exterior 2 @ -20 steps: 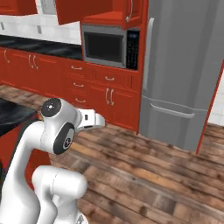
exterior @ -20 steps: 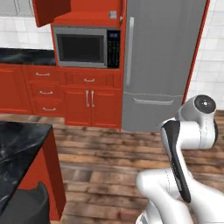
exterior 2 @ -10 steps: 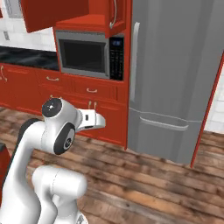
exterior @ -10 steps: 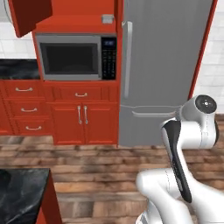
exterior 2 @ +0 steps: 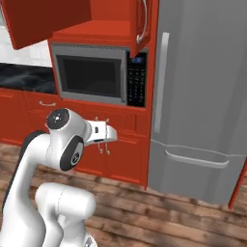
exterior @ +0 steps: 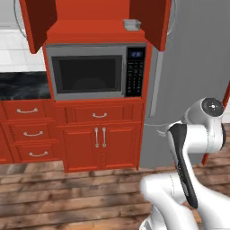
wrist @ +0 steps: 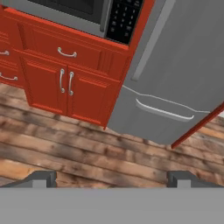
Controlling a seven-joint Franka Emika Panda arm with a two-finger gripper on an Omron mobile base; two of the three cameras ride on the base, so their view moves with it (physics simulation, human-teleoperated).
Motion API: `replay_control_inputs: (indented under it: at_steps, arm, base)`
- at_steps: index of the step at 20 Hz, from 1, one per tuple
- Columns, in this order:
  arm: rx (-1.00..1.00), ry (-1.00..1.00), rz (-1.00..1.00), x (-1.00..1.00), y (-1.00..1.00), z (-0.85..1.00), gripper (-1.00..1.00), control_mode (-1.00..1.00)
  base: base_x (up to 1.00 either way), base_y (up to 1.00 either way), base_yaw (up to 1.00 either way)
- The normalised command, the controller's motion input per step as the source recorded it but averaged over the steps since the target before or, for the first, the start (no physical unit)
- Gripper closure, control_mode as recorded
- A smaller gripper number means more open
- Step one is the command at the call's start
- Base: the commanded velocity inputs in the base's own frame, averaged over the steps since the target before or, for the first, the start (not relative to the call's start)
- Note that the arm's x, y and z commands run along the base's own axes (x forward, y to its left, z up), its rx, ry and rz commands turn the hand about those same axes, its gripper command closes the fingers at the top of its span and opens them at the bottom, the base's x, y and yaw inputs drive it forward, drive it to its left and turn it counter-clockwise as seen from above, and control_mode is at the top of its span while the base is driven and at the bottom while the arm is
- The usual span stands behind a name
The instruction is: Retrieve the tupperware and aluminum foil from the cabinet and place them on the dining counter near the plate with lemon wedge and potato to prepare for storing leftovers.
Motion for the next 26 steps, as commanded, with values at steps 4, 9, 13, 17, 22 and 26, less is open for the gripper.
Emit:
replay_control_inputs:
  at_steps: [4,9,13,17,22,26]
  arm:
    - [0.00,0.00,0.00,0.00,0.00,0.00,-1.00,1.00]
    - [0.00,0.00,0.00,0.00,0.00,0.00,-1.00,1.00]
    - [0.00,0.00,0.00,0.00,0.00,0.00,-1.00,1.00]
    - [0.00,0.00,0.00,0.00,0.00,0.00,-1.00,1.00]
    - [0.00,0.00,0.00,0.00,0.00,0.00,-1.00,1.00]
    - [0.00,0.00,0.00,0.00,0.00,0.00,-1.00,1.00]
  base:
    - [0.97,0.79,-0.20]
    - [0.96,0.56,-0.21]
    - [0.99,0.40,-0.24]
    - [1.00,0.32,-0.07]
    - [1.00,0.09,0.25]
    - [1.00,0.04,0.42]
